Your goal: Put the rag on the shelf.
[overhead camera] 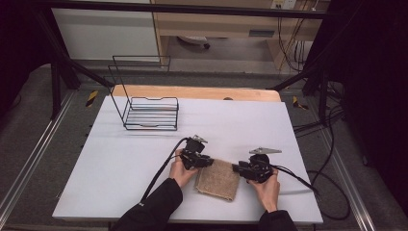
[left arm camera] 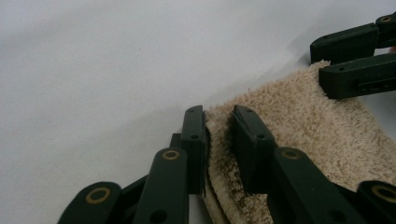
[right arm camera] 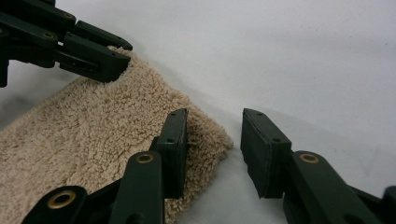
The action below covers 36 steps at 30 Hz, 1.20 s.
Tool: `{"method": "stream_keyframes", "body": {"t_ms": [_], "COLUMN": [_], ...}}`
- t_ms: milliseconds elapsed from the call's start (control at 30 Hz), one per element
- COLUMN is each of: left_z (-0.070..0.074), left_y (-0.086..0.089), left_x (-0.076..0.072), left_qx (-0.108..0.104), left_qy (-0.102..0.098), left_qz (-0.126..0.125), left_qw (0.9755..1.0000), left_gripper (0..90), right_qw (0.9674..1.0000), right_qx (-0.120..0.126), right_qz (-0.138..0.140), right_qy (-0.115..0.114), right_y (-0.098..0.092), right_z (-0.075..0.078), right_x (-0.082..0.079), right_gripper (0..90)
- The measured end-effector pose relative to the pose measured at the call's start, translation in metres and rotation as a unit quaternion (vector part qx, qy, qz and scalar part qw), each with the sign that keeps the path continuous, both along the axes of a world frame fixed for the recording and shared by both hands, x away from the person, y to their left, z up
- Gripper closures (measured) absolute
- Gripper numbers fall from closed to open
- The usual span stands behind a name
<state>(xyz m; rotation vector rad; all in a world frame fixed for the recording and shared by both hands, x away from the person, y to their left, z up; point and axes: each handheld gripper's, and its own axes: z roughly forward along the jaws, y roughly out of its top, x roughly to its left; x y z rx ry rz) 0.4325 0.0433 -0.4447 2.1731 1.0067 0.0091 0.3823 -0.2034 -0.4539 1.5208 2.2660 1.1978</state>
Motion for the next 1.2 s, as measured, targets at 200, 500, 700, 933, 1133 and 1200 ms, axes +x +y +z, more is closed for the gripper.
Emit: {"method": "stream_keyframes", "body": {"t_ms": [200,500,700,933,1133,1200], "left_z": [-0.001,-0.001,-0.001,0.001,0.006,0.01], "left_y": [-0.002,-0.003,-0.001,0.006,0.014,0.015], "left_x": [0.0,0.002,0.004,0.0,-0.005,-0.008], "left_qx": [0.003,0.007,-0.001,-0.015,-0.042,-0.049], "left_qy": [-0.013,-0.002,0.004,-0.019,-0.031,-0.035], "left_qz": [0.002,0.001,-0.001,-0.004,-0.005,-0.005], "left_qw": [0.9999,1.0,1.0,0.9997,0.9986,0.9982], "left_gripper": [75.6,76.6,82.0,84.2,84.3,84.4], "right_qw": [0.9999,0.9992,0.9988,0.999,0.9983,0.998], "right_qx": [0.007,0.021,0.027,0.037,0.055,0.06], "right_qz": [-0.003,-0.001,0.002,0.01,0.016,0.018], "right_qy": [0.014,0.035,0.042,0.024,0.014,0.007], "right_y": [0.002,0.003,0.002,0.0,-0.002,-0.003], "right_z": [0.0,0.0,0.0,0.004,0.009,0.011], "right_x": [0.0,0.004,0.006,0.004,0.001,0.0], "right_gripper": [70.4,81.9,83.8,84.1,84.5,84.6]}}
